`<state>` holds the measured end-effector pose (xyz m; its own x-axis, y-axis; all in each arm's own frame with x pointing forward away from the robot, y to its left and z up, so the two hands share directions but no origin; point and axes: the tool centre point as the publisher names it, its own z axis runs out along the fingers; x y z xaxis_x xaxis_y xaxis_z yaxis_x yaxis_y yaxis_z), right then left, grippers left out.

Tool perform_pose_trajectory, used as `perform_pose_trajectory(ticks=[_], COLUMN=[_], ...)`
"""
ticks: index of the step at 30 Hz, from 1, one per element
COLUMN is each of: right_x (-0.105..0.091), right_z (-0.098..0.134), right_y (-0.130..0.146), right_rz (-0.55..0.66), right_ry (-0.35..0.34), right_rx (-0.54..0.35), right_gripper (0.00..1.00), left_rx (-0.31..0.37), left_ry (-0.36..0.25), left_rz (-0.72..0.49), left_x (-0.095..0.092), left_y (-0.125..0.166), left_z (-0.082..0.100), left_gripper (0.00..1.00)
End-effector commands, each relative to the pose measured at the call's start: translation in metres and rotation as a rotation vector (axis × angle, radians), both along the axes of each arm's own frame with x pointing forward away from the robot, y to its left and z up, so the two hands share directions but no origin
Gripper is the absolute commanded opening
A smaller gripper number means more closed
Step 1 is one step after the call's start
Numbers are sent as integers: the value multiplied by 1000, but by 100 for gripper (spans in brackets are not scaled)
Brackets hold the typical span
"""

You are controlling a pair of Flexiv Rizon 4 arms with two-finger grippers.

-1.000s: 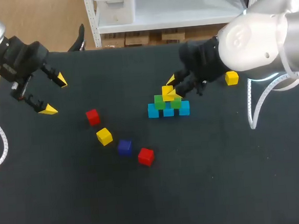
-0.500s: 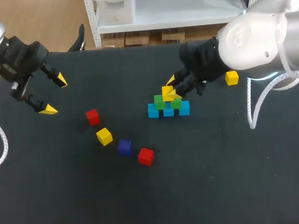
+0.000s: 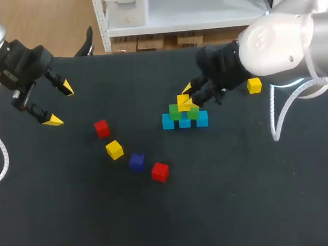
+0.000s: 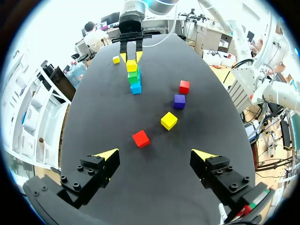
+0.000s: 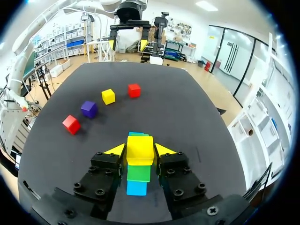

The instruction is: Place the blue cubes, place green cubes on the blue cubes, place the yellow cubes on the green cubes, then place the red cubes on the yellow cubes, and place purple cube on the red cubes.

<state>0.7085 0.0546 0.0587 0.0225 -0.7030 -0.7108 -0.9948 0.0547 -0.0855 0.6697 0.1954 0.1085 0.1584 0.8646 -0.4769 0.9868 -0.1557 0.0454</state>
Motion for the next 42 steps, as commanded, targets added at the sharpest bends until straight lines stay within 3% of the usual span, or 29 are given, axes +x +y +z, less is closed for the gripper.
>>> perform_pose_trajectory(ticks=[1,22,23,25,26,35,42], right_x=[1,3,4,6,7,18,26], right_z=[0,0,1,4,7,31,41], right_y=[-1,0,-1,-3,-5,-44,-86], right_rz=[1,13,12,11,12,108,195], right_ry=[2,5,4,-5,-7,-13,7], right_rx=[1,3,4,4,4,55,25], right_gripper=[29,48,55,92,100,100,100], left_rx=[-1,-1,-1,-1,-1,-1,-1], left_ry=[-3,-3,-3,-3,-3,-3,-3], left_rz=[-1,-1,-1,-1,-1,-1,-1], left_x=[-1,-1,-1,-1,-1,-1,-1], left_y=[1,1,1,1,1,1,1], left_z=[0,0,0,0,0,0,0], left_gripper=[100,100,100,100,100,100,100])
